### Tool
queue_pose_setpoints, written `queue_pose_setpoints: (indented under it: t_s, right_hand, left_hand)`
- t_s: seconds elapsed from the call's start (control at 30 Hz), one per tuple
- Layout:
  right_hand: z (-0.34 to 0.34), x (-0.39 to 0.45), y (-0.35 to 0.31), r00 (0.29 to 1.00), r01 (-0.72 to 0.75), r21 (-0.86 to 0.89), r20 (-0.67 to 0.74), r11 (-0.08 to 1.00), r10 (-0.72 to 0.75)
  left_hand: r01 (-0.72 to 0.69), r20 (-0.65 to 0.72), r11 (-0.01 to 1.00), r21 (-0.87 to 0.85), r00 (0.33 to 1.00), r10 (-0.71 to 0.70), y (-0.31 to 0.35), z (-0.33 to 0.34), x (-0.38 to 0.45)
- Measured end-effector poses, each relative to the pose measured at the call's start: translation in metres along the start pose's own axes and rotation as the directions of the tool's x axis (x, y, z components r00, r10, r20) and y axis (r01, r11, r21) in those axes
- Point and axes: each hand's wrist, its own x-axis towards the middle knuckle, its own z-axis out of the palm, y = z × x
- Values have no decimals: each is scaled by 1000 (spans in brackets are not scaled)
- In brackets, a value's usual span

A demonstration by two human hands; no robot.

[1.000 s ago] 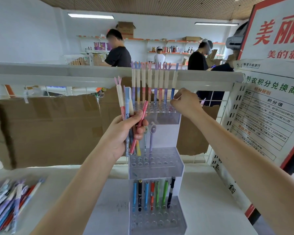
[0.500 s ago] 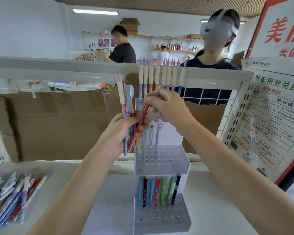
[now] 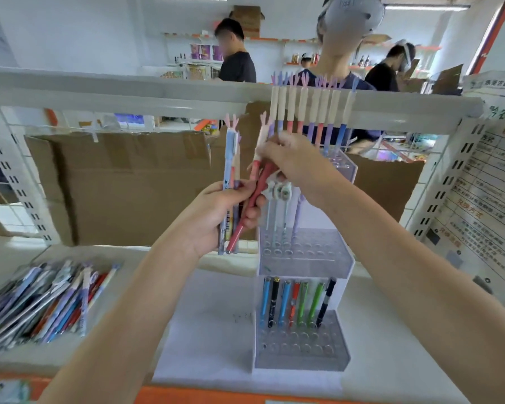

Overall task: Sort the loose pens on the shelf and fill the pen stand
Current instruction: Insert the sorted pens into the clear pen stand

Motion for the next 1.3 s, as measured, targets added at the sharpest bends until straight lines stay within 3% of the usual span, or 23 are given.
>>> queue_pose_setpoints:
  t_s: [0.13,0.37,0.5,0.57,0.67,0.97,1.17,1.3]
  right_hand:
    - [-4,5,-4,999,0,163,-33,987,5]
    - [-2,-3,1,995,78,15,56,997,-79]
    - [-17,8,-8,970,178,71,-178,981,-163]
    - [-27,15,-9,938,212,-49,-269,976,-217]
    - [-33,23,-4,925,182,-227,-290,957,-245]
    - [-17,46,8,926,106,-406,-293,908,-239]
    - [-8,57,15,947,9,-604,-252,797,-201]
    - [-5,60,22,950,-22,-636,-253,771,-182]
  left_hand:
    - [10,-20,1000,-8,1000,-11,-1,-5,-4]
    - [-22,-20,997,-71,1000,21,-1,-7,-1]
    - [-23,-25,997,-68,999,21,1,-10,1]
    - [-18,-31,997,-80,999,15,1,-12,0]
    - [-22,-35,995,-98,999,19,1,-13,0]
    - [-25,-44,994,-103,999,21,2,-14,1]
    - [-21,-49,995,-95,999,16,4,-15,1]
    - [-22,-54,996,-90,998,18,5,-16,0]
